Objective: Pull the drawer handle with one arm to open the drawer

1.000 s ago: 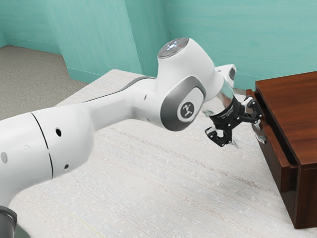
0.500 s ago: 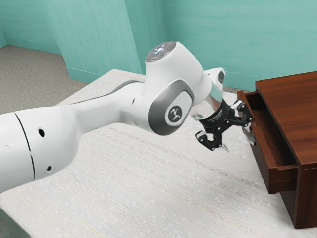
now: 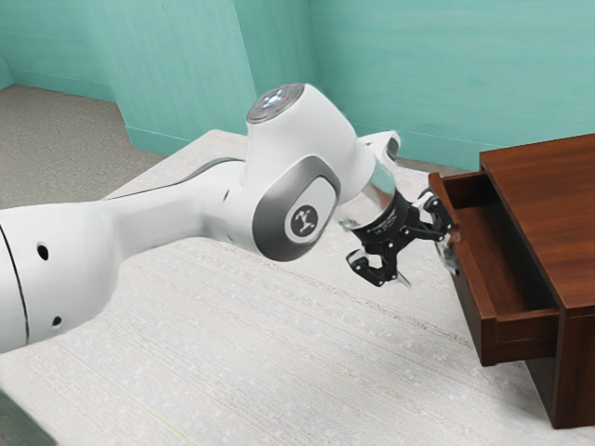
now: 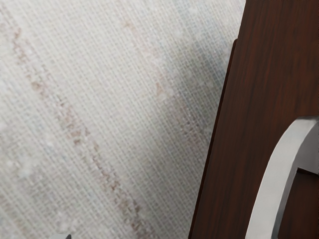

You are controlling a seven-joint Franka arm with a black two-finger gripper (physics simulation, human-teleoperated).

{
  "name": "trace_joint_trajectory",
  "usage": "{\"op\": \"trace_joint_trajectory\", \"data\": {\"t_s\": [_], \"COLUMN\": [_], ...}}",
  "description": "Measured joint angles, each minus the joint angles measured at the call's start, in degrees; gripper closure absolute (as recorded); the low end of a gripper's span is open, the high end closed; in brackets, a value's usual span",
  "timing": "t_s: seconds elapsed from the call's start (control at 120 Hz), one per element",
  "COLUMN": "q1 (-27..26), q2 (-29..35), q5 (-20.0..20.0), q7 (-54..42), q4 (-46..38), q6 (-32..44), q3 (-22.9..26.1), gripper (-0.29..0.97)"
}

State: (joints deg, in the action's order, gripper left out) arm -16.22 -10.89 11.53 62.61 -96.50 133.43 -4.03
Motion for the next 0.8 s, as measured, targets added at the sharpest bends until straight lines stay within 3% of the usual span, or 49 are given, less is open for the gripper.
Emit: {"op": "trace_joint_trajectory", "data": {"t_s": [0.8], "q1": [-0.36], "q2": [8.60], "q5": [-0.44], "q7": [-0.16], "q4": [-10.76], "q6": [3.17], "q3": [-2.76], "gripper": [0.25]}}
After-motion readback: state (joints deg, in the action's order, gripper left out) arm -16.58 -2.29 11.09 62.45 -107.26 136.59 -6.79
